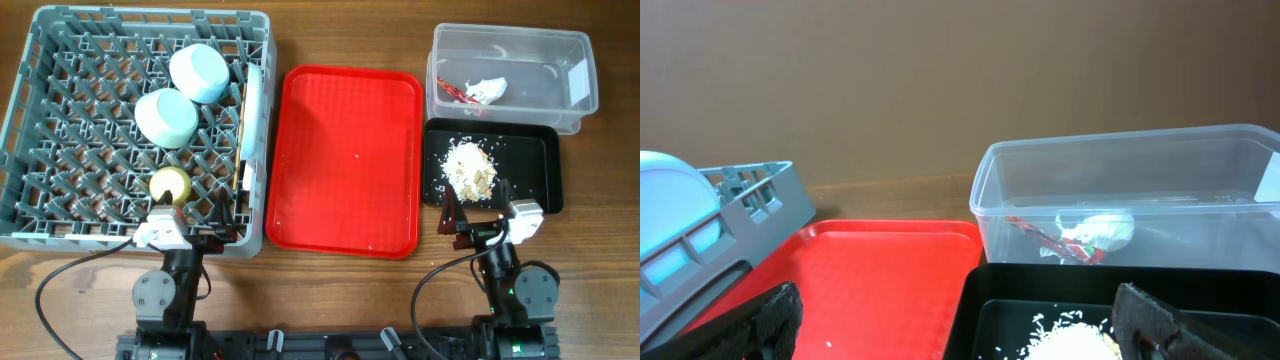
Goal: Sort waste into correct bins and load items into the dishwasher rack
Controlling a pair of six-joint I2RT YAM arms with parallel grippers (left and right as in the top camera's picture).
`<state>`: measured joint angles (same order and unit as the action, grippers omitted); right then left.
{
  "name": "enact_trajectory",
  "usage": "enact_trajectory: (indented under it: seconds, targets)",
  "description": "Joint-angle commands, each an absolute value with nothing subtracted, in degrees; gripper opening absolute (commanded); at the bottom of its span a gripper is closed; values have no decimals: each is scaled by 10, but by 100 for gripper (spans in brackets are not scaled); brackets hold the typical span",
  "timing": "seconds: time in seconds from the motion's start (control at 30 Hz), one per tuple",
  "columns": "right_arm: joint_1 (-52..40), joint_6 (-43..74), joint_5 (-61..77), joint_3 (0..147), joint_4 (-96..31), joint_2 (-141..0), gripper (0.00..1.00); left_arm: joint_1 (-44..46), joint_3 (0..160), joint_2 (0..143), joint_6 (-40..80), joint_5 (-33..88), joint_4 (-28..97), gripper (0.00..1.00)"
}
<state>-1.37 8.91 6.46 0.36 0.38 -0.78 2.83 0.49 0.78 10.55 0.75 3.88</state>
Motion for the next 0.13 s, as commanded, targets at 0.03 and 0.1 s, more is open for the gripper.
enact_trajectory:
  seconds: [0.03, 0.1]
  targets:
    - [-17, 91, 75, 3, 5, -3, 100, 25, 3, 2, 94, 15, 44, 100]
    - [-17, 91, 75, 3, 5, -3, 100, 25, 3, 2, 94, 15, 44, 100]
